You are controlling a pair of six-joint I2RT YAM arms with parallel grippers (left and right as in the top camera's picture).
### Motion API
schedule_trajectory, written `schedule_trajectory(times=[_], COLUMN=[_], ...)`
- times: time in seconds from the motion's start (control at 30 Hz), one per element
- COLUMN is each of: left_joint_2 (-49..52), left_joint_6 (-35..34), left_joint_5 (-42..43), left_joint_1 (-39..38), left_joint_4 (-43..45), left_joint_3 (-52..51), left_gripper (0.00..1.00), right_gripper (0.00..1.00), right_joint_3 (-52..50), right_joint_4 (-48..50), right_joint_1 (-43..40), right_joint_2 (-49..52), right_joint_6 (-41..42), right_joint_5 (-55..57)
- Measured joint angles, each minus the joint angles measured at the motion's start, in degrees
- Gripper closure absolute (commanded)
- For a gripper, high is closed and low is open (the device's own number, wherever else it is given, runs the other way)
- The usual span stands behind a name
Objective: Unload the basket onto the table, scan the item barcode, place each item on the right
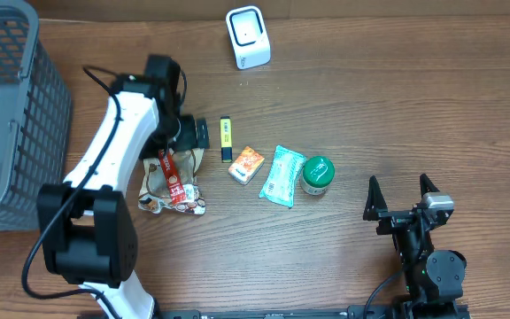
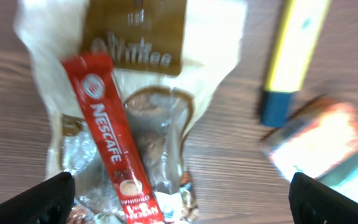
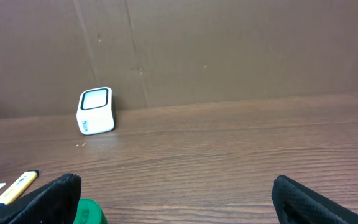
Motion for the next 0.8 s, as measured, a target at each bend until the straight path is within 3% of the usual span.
schedule_trajectory(times=[0.37,0.8], left_joint_2=[-6.9,-9.1], left_joint_6=[0.0,0.0], left_joint_5=[0.0,0.0], left_joint_1=[0.0,0.0], left_joint_4=[-5.5,-5.7], left_joint_3=[18.3,19.4], left_gripper=[0.01,0.0], right_gripper=[0.0,0.0], right_joint_3=[0.0,0.0], right_joint_4=[0.0,0.0], right_joint_1=[0.0,0.0], right_joint_2=[0.0,0.0], right_joint_6=[0.0,0.0], right_joint_5=[0.0,0.0])
